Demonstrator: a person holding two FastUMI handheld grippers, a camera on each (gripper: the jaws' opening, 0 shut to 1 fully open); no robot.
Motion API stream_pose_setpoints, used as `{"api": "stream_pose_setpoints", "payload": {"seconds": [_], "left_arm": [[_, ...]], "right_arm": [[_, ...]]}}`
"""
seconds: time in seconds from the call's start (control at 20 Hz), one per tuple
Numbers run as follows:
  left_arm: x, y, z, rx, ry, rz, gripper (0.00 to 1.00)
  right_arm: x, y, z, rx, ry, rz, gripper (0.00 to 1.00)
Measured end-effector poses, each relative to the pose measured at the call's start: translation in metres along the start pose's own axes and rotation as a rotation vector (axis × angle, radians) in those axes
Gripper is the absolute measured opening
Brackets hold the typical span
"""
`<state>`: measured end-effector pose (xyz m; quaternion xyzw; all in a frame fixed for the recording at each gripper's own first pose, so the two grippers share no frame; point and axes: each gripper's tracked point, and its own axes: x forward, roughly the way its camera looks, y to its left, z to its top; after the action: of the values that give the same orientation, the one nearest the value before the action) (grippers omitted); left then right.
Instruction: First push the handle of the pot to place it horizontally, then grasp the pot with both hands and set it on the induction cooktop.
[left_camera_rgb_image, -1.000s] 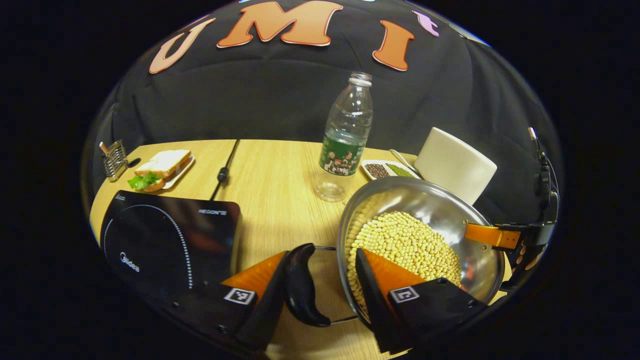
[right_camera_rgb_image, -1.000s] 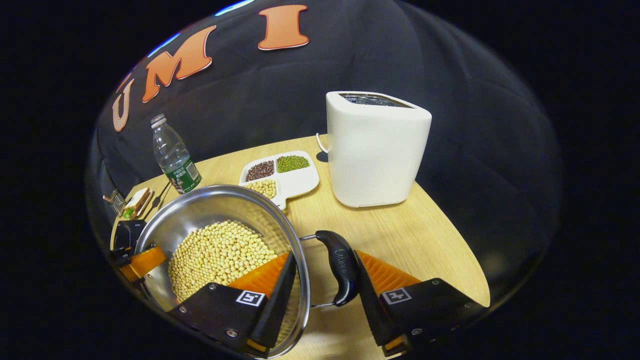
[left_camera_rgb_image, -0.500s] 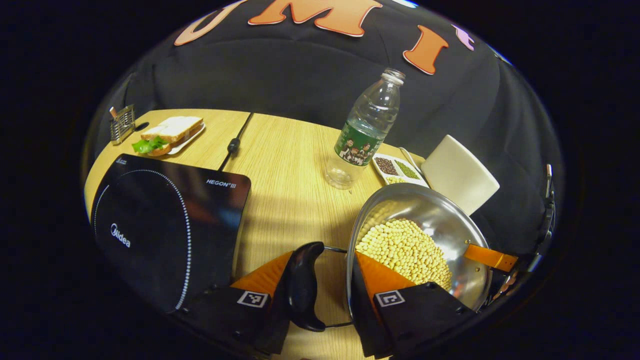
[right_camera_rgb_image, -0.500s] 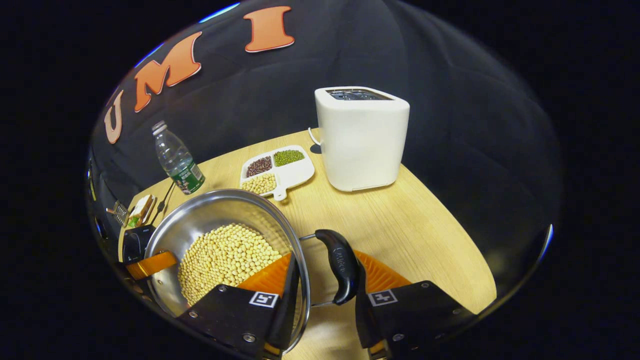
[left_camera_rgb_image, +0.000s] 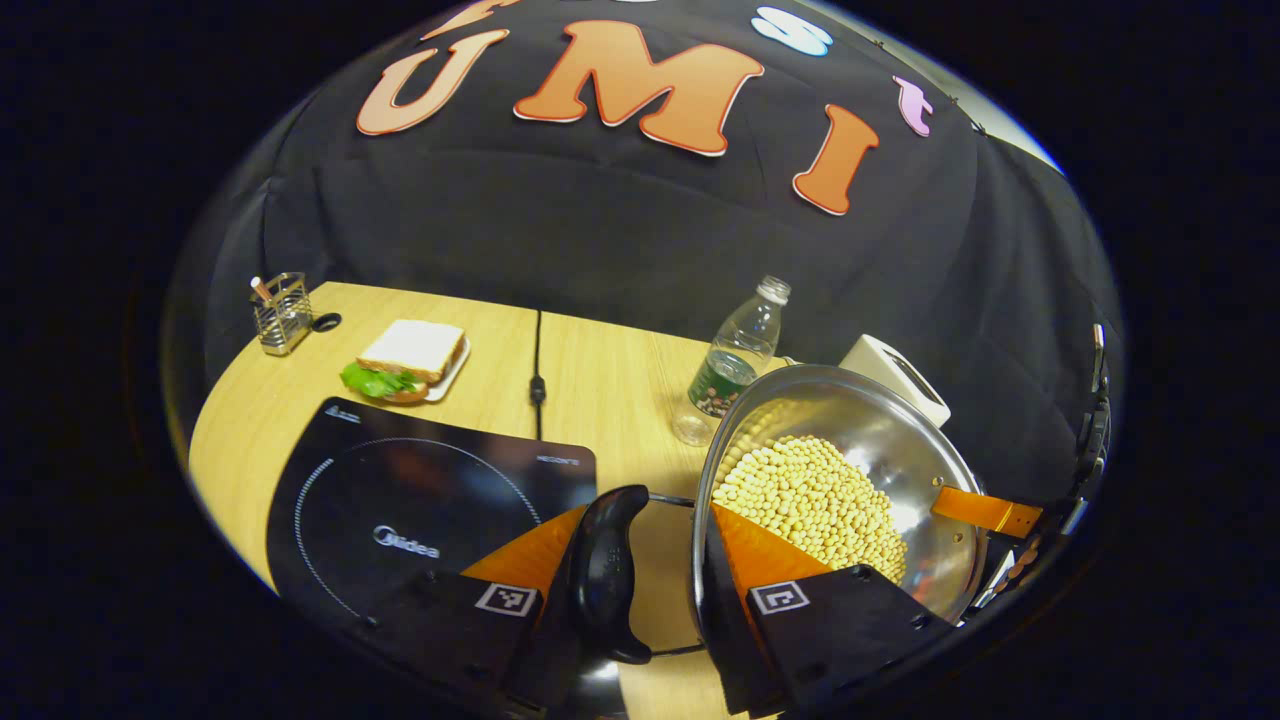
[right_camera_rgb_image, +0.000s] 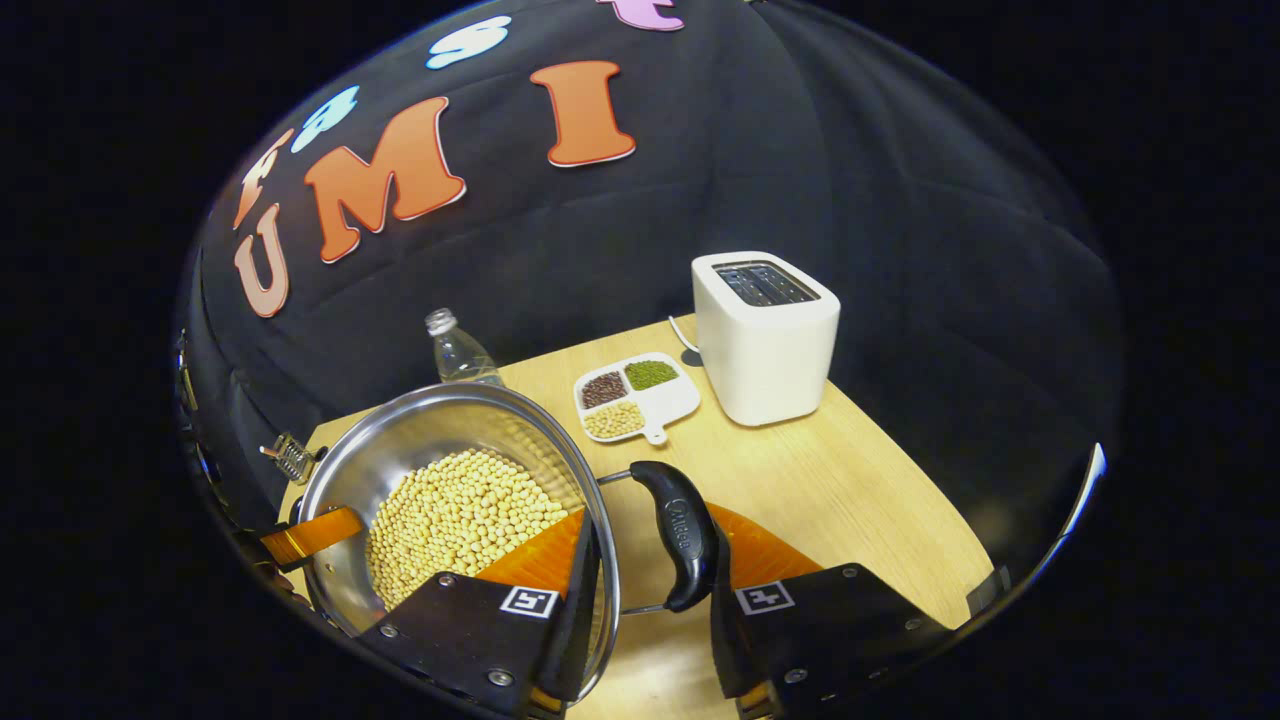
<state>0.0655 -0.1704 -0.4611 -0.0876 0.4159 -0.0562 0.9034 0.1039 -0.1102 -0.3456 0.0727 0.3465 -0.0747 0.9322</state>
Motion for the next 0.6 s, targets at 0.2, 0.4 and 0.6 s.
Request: {"api": "stream_pose_setpoints", "payload": {"seconds": [0.2,0.4,0.6], "left_arm": [[-0.029,0.046,0.017,-0.008,-0.029,0.037,0.63],[-0.052,0.090,0.022,-0.017,-0.031,0.065,0.63],[-0.071,0.132,0.025,-0.025,-0.036,0.091,0.65]], "right_arm": [[-0.013,0.051,-0.005,0.004,0.003,0.039,0.50],[-0.021,0.095,-0.017,-0.001,0.012,0.060,0.50],[-0.025,0.135,-0.032,-0.015,0.019,0.080,0.50]]}}
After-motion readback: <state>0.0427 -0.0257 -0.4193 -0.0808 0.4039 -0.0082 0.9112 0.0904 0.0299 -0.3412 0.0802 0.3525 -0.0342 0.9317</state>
